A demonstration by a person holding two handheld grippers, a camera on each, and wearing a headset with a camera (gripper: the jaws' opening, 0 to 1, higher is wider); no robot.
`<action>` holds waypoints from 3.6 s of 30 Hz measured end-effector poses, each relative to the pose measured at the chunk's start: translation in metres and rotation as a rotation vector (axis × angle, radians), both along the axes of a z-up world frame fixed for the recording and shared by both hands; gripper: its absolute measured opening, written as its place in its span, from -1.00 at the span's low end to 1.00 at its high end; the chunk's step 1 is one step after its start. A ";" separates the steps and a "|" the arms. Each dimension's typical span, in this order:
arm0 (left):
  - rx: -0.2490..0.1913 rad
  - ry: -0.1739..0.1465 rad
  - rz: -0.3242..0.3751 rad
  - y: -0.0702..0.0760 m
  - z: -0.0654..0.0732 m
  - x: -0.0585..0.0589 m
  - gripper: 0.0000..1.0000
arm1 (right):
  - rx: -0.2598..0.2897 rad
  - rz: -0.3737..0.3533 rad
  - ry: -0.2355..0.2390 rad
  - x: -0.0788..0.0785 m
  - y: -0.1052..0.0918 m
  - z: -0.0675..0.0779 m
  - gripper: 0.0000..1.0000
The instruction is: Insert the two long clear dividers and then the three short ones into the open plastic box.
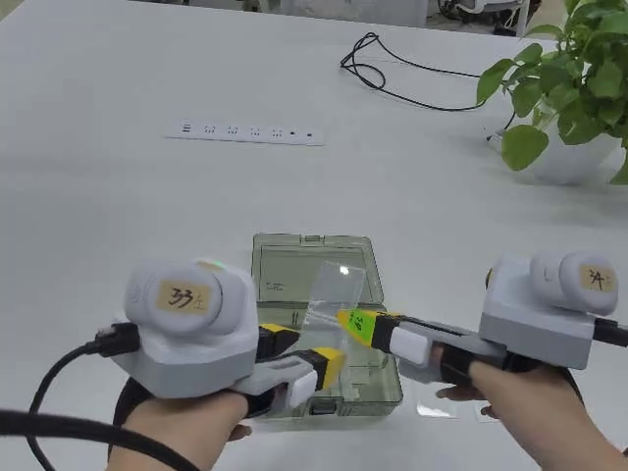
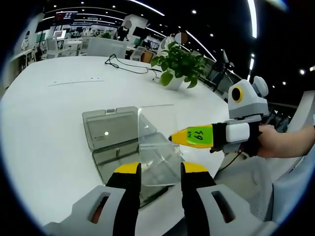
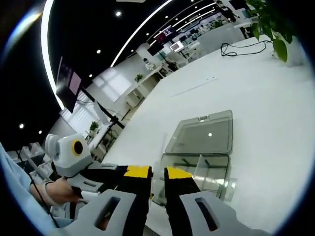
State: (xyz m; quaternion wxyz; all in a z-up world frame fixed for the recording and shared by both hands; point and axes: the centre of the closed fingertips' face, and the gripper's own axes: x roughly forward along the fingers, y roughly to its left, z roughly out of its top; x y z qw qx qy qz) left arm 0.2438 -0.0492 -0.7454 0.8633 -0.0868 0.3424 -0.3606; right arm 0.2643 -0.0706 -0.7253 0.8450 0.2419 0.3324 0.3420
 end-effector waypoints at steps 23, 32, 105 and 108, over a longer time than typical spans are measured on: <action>-0.092 0.029 0.083 -0.004 -0.001 -0.003 -0.39 | -0.061 0.060 0.061 0.002 0.004 0.002 -0.97; -0.060 -0.041 0.048 0.005 0.003 0.000 -0.14 | -0.072 0.083 0.085 0.006 0.007 0.004 -0.97; 0.094 -0.325 -0.323 0.047 -0.011 -0.002 0.81 | -0.502 0.077 0.733 0.013 0.026 -0.052 -0.97; 0.091 -0.325 -0.326 0.046 -0.011 -0.003 0.80 | -0.493 0.060 0.739 0.015 0.024 -0.055 -0.97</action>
